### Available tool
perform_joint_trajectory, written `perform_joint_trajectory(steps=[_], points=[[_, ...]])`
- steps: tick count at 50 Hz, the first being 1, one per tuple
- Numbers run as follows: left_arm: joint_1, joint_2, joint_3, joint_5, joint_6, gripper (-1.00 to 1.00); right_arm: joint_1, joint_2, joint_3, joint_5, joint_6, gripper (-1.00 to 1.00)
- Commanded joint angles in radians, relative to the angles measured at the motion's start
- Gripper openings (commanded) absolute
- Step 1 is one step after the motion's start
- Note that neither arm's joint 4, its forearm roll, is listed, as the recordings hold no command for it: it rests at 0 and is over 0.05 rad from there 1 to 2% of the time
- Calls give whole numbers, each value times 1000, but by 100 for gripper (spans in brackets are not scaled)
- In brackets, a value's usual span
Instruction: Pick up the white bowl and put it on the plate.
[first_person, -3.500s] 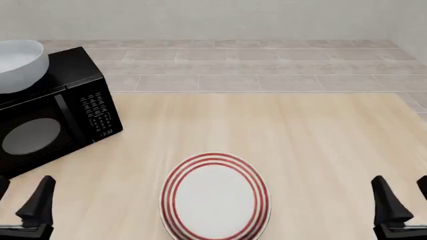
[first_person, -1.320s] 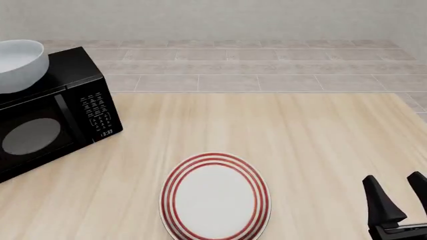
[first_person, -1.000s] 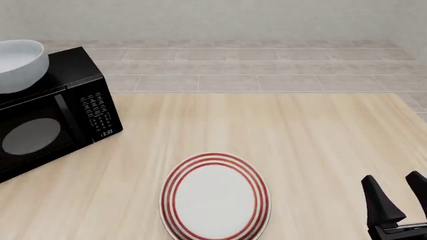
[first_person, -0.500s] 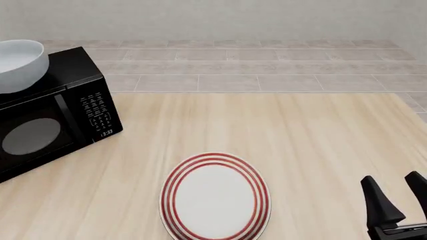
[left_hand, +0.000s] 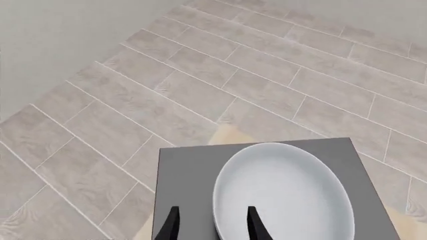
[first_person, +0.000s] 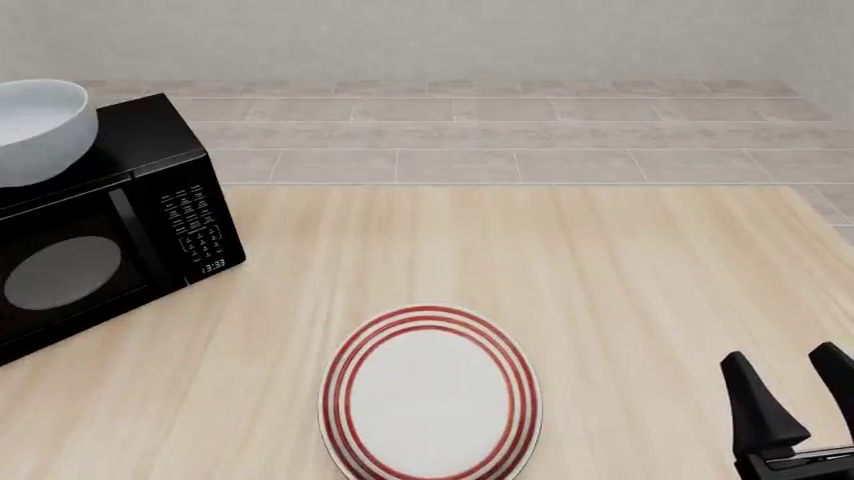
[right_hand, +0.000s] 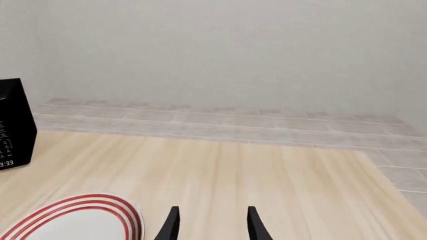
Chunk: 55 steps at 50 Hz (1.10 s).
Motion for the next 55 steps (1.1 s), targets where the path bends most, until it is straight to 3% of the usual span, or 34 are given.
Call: perform_joint_trajectory(steps=[1, 32, 55], points=[[9, 31, 5, -22, 17, 100, 2, -1, 0, -1, -1, 100], [-42, 106, 44, -91, 33, 100, -3, -4, 0, 6, -3, 100], [-15, 141, 48, -128, 44, 100, -1, -29, 0, 23, -15, 100]])
